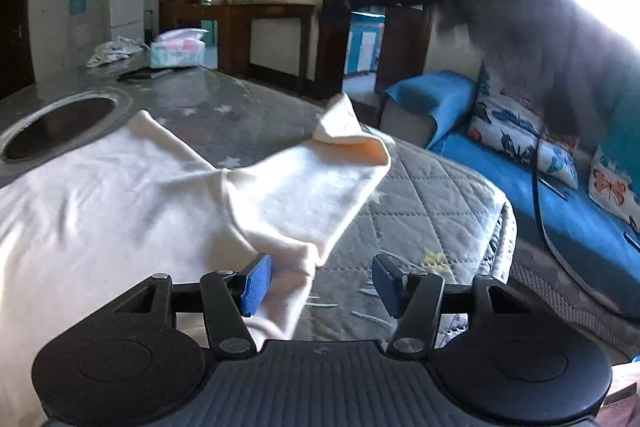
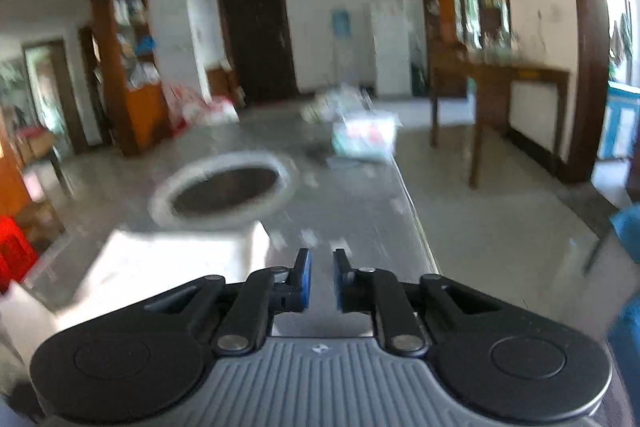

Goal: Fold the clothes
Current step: 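Fold the held side over the body toward the left gripper, then release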

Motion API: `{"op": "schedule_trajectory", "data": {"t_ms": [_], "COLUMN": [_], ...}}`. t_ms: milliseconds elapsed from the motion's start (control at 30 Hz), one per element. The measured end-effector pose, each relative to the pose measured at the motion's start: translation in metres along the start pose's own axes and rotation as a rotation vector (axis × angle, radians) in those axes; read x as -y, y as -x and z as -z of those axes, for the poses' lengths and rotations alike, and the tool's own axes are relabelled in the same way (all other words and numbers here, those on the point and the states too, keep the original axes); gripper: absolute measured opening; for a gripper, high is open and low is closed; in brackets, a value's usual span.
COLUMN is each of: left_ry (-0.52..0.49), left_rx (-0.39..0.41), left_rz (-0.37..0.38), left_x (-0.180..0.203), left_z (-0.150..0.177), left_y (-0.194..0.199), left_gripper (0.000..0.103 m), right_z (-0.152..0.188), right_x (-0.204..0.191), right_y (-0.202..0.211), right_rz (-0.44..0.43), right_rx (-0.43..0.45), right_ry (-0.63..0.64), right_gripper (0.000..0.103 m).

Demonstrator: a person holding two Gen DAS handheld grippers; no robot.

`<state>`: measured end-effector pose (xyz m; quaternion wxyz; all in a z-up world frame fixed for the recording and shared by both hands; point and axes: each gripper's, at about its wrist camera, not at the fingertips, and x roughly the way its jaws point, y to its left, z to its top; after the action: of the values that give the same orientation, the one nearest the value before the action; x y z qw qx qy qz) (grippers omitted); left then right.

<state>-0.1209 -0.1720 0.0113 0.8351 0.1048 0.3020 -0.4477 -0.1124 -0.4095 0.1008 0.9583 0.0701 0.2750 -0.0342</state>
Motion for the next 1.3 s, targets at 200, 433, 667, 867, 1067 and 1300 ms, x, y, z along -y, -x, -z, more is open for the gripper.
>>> {"op": "schedule_trajectory", "data": {"t_ms": [200,433,667,867,1067,1300], "left_ry": [0.015,0.0,-0.006,-0.003,-0.018,0.002], "left_rx": [0.0,-0.017,-0.033,-0.05,-0.059,-0.037], "left_rz": [-0.023,-0.012,-0.011,-0.02,-0.009,-0.004], "left_x": [-0.006,0.0,0.001,0.0,0.005,0.003], "left_z": [-0.003,-0.004,-0.004,-0.002,0.0,0.002], "left_y": [0.003,-0.003,-0.008,-0.013,-0.018,-0.014], "left_gripper": [0.059,0.06,0.062,0.062,0.064,0.066], "right_z": [0.044,0.066,0.063,0.045,0.02,-0.008], "right_x": [0.008,0.012,0.029,0.037,0.025,-0.007], "right_y": [-0.038,-0.066,-0.054,-0.027,-0.005,0.014], "right_rz": [0.055,0.08,0.097,0.034,-0.072,-0.164], "right_rx": [-0.17,-0.203,-0.127,-0.031,0.033,0.087], "right_ry": [0.048,0.062,-0.03,-0.11,-0.102,-0.038], "right_gripper": [0.037,0.034,0.005,0.005,0.004,0.004]}}
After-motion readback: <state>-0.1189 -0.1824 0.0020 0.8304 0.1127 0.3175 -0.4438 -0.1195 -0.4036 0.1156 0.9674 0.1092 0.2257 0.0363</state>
